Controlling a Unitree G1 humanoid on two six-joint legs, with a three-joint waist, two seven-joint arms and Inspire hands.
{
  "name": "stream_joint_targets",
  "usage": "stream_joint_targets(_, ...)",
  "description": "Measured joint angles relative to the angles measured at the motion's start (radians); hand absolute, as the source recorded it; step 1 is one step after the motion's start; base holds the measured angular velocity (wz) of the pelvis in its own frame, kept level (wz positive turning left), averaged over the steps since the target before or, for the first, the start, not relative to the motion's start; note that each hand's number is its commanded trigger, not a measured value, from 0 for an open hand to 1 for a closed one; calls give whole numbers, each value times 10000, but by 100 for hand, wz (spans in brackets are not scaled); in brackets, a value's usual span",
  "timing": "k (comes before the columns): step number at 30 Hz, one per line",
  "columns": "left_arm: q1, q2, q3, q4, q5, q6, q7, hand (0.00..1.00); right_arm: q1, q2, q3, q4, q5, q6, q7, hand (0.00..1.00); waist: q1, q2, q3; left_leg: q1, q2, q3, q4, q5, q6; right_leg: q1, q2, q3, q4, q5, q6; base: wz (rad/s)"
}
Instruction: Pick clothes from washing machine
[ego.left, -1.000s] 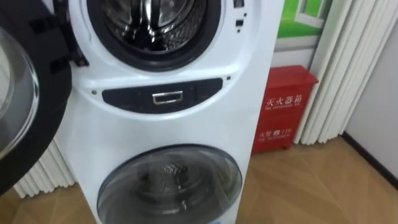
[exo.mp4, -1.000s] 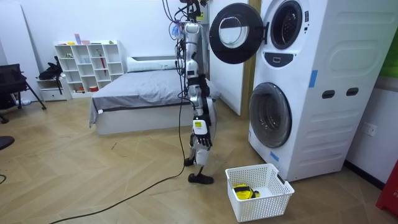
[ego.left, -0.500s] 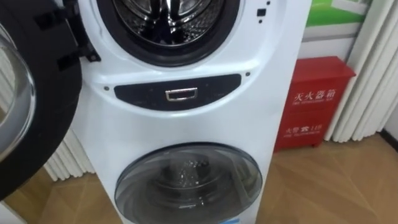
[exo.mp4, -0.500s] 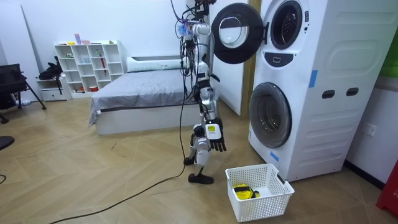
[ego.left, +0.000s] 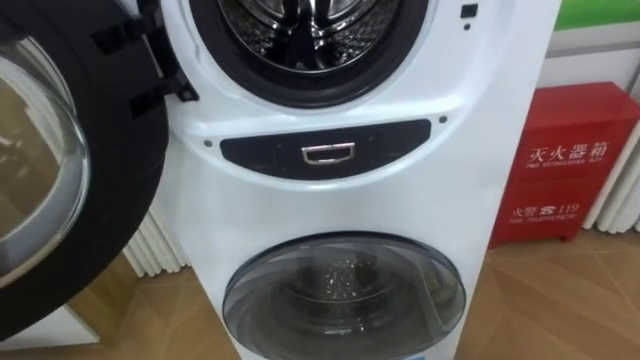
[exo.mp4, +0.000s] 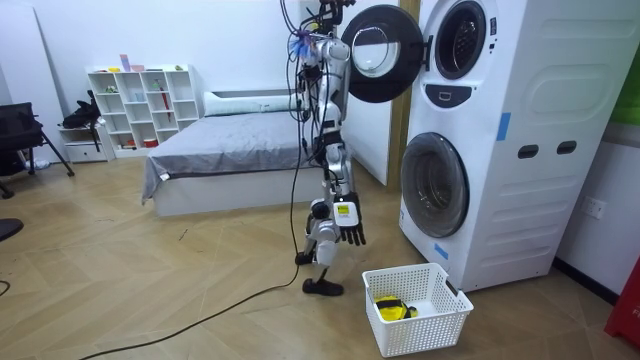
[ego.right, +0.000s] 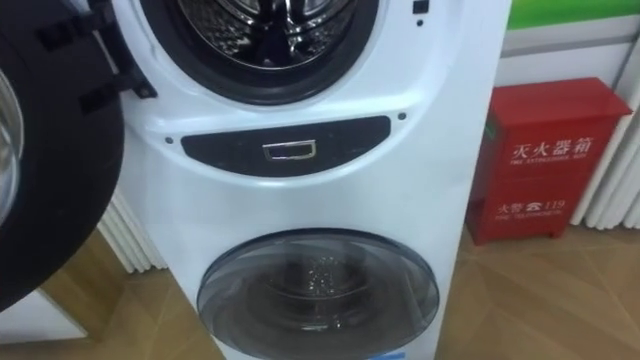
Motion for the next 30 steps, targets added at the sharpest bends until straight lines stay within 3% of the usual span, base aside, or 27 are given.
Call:
stream_joint_targets(4, -565, 687, 2, -27, 0, 275, -344, 0, 135, -3, -478, -185, -187, 192, 100, 0, 5, 78, -36, -131, -36, -165, 38, 2, 4, -40, -14, 32, -127, -11, 52, 9)
stream_joint_targets(10, -1613, 1576, -87, -335, 450, 274, -1005, 0, 216, -134, -997, -190, -637, 168, 244, 0, -78, 66, -9, -89, -91, -200, 38, 62, 47, -64, -72, -11, 42, -13, 57, 2)
stream_joint_targets(13, -2188, 1738, -446, -297, 1023, 355, -1237, 0, 217, -148, -959, -191, -733, 158, 342, 0, -181, 26, 17, -78, -97, -192, 32, 62, 48, -60, -72, 8, 29, -12, 61, 0)
stream_joint_targets(18, -2238, 1782, -898, -432, 2215, 371, -1299, 0, 332, -165, -961, -176, -1110, 156, 515, 0, -243, -196, 92, -76, -133, -230, 47, 64, 51, -4, -121, -28, 16, -29, 92, 7)
stream_joint_targets(21, -2237, 1680, -1482, -433, 2297, 417, -1419, 0, 280, -163, -945, -158, -1104, 165, 652, 0, -423, -372, 160, -133, -179, -245, 57, 105, 119, 13, -154, 9, 11, -17, 127, 24)
stream_joint_targets(22, -2238, 1590, -1733, -433, 2369, 522, -1432, 0, 166, -163, -944, -139, -1179, 162, 707, 0, -563, -450, 213, -183, -204, -228, 82, 121, 146, -9, -192, 77, 18, -32, 152, 30)
stream_joint_targets(24, -2238, 1265, -2055, -434, 2452, 641, -1513, 0, 39, -166, -938, -159, -1306, 152, 852, 0, -694, -508, 236, -323, -247, -217, 231, 125, 154, -32, -249, 67, 16, -31, 184, 25)
stream_joint_targets(26, -2233, 641, -2435, -806, 2419, 1037, -1569, 0, 5, -160, -810, -117, -1312, 158, 1038, 0, -837, -540, 238, -420, -321, -296, 239, 175, 243, -35, -317, 76, 23, -6, 250, 31)
stream_joint_targets(27, -2231, 430, -2456, -1010, 2424, 1077, -1552, 0, -10, -163, -730, -80, -1356, 158, 1094, 0, -925, -560, 233, -477, -329, -380, 267, 197, 279, -40, -337, 92, 24, 7, 263, 44)
stream_joint_targets(28, -2225, -9, -2558, -1397, 2424, 1085, -1532, 0, -39, -178, -548, 48, -1511, 143, 1133, 0, -985, -587, 233, -522, -373, -523, 286, 244, 352, -36, -364, 301, 54, 39, 309, 41)
stream_joint_targets(29, -2134, -265, -2863, -1620, 2512, 1084, -1536, 0, -120, -177, -385, 209, -1608, 144, 1201, 0, -976, -605, 238, -535, -436, -597, 288, 282, 407, -26, -400, 441, 76, 67, 353, 30)
stream_joint_targets(30, -2073, -319, -3049, -1657, 2633, 1085, -1553, 0, -170, -175, -282, 263, -1663, 140, 1247, 0, -976, -611, 241, -547, -466, -598, 294, 297, 430, -33, -415, 516, 73, 77, 370, 10)
